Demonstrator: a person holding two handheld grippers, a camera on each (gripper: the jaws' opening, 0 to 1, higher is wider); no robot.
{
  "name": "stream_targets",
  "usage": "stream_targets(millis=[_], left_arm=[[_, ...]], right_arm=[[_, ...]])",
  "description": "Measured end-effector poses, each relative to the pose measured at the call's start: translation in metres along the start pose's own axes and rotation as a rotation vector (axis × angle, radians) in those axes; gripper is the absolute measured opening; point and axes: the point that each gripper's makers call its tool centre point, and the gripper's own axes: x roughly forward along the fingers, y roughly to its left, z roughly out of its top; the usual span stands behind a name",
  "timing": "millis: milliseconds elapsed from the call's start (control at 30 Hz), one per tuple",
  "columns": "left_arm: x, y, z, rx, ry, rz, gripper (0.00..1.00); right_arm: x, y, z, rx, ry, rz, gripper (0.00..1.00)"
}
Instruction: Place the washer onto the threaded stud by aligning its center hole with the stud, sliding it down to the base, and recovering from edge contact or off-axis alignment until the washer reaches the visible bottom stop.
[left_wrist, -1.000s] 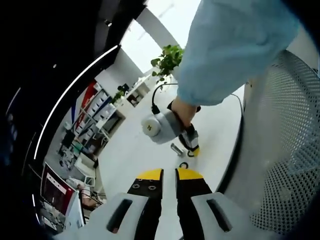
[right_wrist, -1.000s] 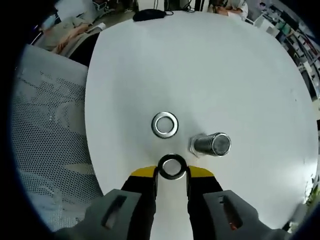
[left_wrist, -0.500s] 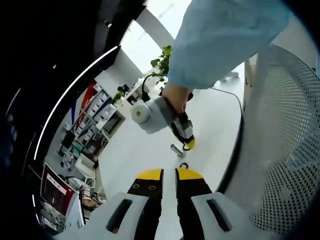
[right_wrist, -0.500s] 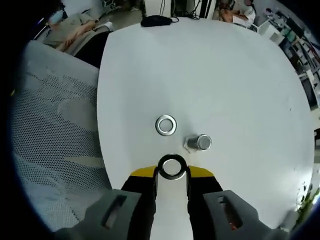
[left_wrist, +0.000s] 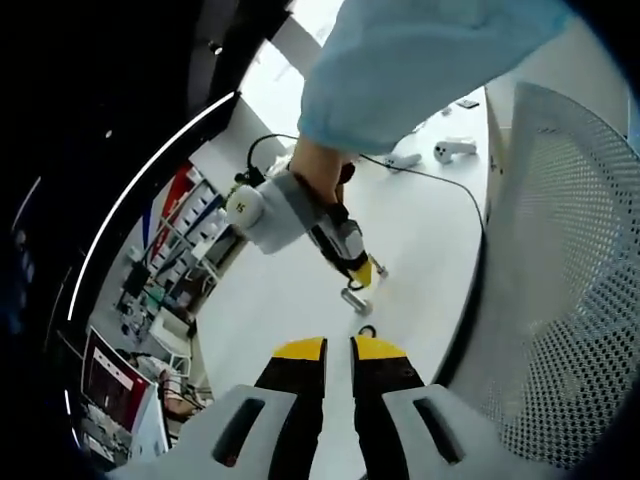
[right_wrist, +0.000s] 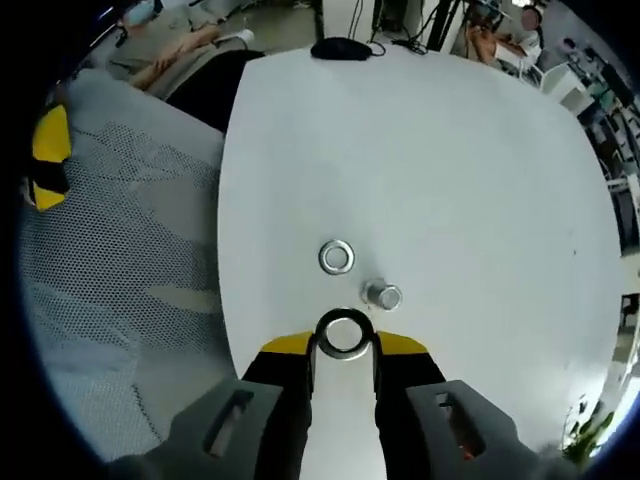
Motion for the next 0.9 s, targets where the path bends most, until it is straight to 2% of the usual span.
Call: stream_targets(millis=[133, 233, 433, 900], left_arm=[[0.000, 0.001, -0.001, -0.002, 0.001, 0.003, 0.07], [0.000, 0.008, -0.006, -0.040, 0.017, 0.022, 0.07], [0.000, 0.005, -0.006, -0.039, 0.022, 0.019, 0.07], [0.001, 0.007, -0.008, -0.037, 0.033, 0.027, 0.07]], right_arm=[[-0.002, -0.008, 0.005, -0.030, 0.010, -0.027, 0.23], [0.000, -0.015, 0.011, -0.054, 0.007, -0.057, 0.23], [0.013, -0.019, 0.015, -0.066, 0.008, -0.079, 0.23], [0.027, -0.027, 0.013, -0.083, 0.031, -0.066, 0.23]])
